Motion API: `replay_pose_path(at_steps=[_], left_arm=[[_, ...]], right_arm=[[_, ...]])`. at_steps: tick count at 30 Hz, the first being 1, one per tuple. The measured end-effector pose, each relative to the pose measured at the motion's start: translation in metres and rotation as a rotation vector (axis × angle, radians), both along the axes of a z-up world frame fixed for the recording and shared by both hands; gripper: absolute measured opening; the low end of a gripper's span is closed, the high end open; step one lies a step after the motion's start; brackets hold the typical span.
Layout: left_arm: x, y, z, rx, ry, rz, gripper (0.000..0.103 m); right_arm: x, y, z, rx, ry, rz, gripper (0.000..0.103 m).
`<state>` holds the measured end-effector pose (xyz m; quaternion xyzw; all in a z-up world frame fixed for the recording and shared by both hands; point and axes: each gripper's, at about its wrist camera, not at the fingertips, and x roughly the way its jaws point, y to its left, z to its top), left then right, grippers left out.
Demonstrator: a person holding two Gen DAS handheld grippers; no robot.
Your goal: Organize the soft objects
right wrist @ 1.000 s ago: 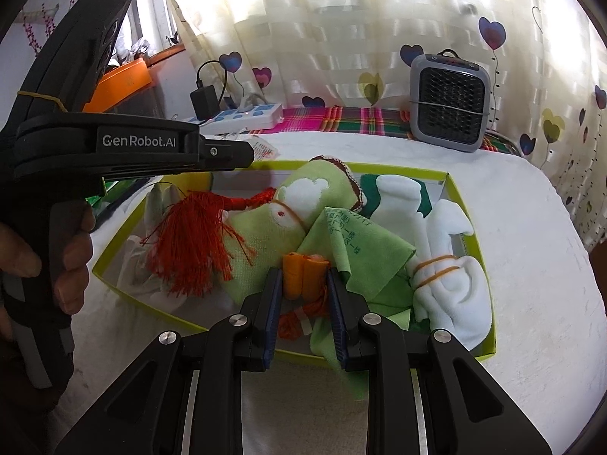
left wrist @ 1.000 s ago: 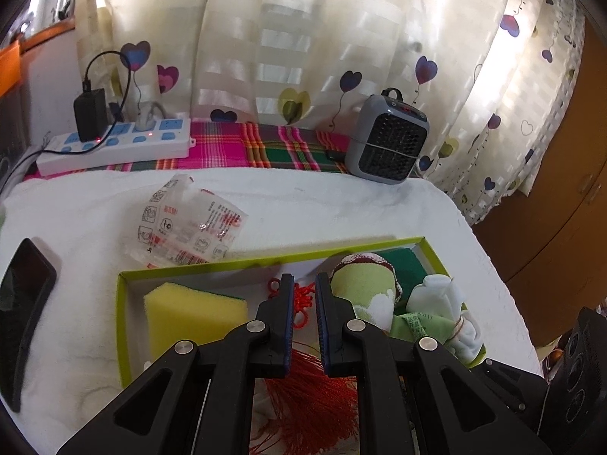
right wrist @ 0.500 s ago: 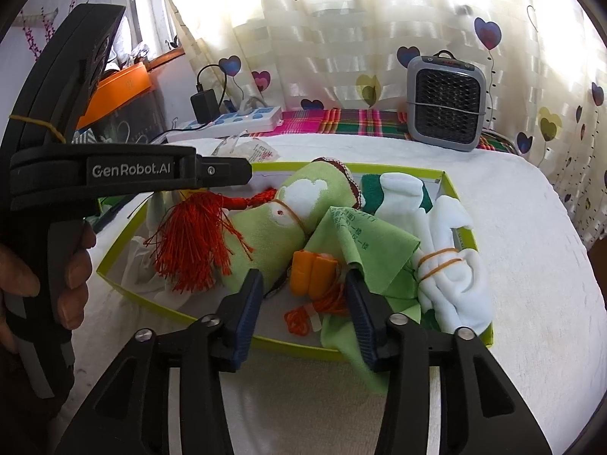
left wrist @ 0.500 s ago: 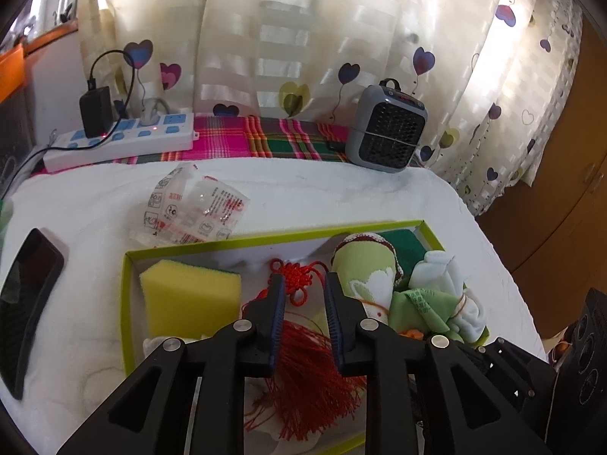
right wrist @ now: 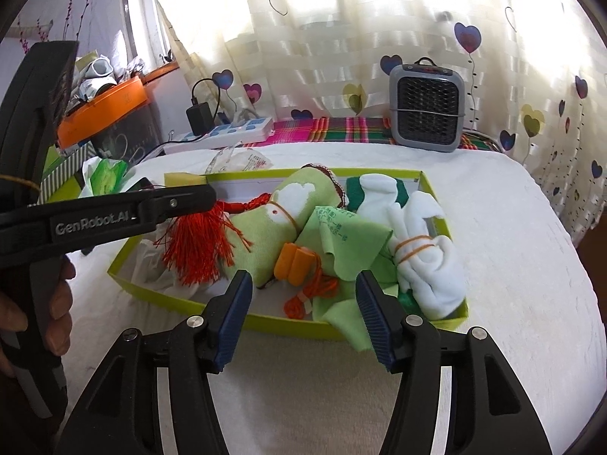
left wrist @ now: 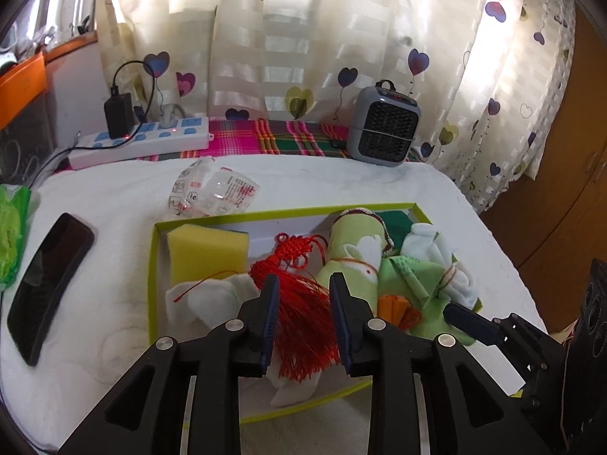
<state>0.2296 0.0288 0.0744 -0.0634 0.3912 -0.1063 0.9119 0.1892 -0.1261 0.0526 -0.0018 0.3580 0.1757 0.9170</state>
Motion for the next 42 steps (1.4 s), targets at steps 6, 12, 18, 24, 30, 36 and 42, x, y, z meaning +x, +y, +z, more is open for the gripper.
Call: replay_pose_path(at_steps=[6, 12, 18, 24, 30, 36, 42], left_arm=[[-0.026, 0.0, 0.003, 0.012, -0.012, 0.02, 0.03], [-0.056, 0.0, 0.001, 0.045, -0.025, 0.064, 0.032], [-0.078, -0.001, -0.008, 0.077, -0.019, 0.08, 0.032], [-0.091, -0.001, -0.027, 0.101, 0.028, 0.099, 0.032], [-0.098, -0.005, -0.041, 0.1, 0.067, 0.105, 0.035], [-0.103, -0.009, -0.055, 0.127, 0.107, 0.106, 0.037], [-0.106, -0.008, -0.057, 0.138, 0.108, 0.122, 0.038]], right_arm=[[-0.011, -0.005, 0.001, -0.01, 0.003, 0.002, 0.06], [-0.019, -0.009, 0.0, -0.024, 0.012, -0.009, 0.061], [-0.028, -0.012, -0.004, -0.039, 0.021, -0.01, 0.061], [-0.034, -0.013, -0.009, -0.061, 0.042, -0.016, 0.061], [-0.038, -0.013, -0.018, -0.104, 0.075, -0.021, 0.061], [-0.039, -0.016, -0.025, -0.135, 0.105, -0.03, 0.061], [-0.039, -0.022, -0.03, -0.15, 0.131, -0.043, 0.062]])
